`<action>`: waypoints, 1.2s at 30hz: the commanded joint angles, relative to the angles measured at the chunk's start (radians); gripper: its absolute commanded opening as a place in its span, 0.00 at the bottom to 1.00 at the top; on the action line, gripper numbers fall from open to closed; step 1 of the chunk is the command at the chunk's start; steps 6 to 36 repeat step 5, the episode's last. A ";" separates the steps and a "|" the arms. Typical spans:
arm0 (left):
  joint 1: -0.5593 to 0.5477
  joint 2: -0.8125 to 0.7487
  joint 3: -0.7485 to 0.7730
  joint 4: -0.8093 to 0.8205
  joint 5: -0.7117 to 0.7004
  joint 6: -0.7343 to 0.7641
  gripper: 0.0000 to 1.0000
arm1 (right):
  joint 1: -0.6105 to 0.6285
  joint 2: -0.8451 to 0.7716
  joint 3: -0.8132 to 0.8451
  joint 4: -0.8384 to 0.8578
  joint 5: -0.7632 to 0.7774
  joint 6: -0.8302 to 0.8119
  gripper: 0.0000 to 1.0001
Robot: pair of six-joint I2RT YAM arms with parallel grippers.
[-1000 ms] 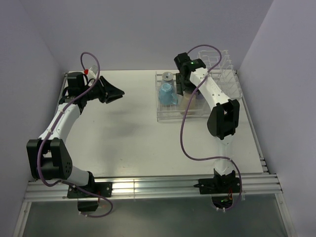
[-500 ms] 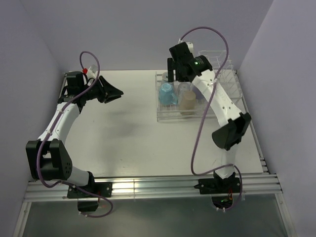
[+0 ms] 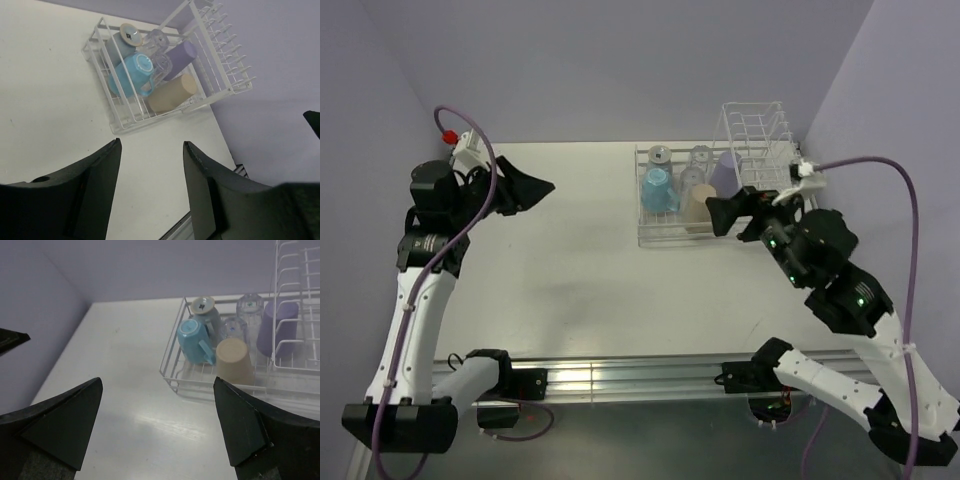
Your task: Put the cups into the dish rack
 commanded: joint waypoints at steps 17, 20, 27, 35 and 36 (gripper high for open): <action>-0.023 -0.048 -0.042 0.002 -0.091 0.062 0.58 | -0.002 -0.095 -0.078 0.143 0.010 -0.006 1.00; -0.023 -0.048 -0.042 0.002 -0.091 0.062 0.58 | -0.002 -0.095 -0.078 0.143 0.010 -0.006 1.00; -0.023 -0.048 -0.042 0.002 -0.091 0.062 0.58 | -0.002 -0.095 -0.078 0.143 0.010 -0.006 1.00; -0.023 -0.048 -0.042 0.002 -0.091 0.062 0.58 | -0.002 -0.095 -0.078 0.143 0.010 -0.006 1.00; -0.023 -0.048 -0.042 0.002 -0.091 0.062 0.58 | -0.002 -0.095 -0.078 0.143 0.010 -0.006 1.00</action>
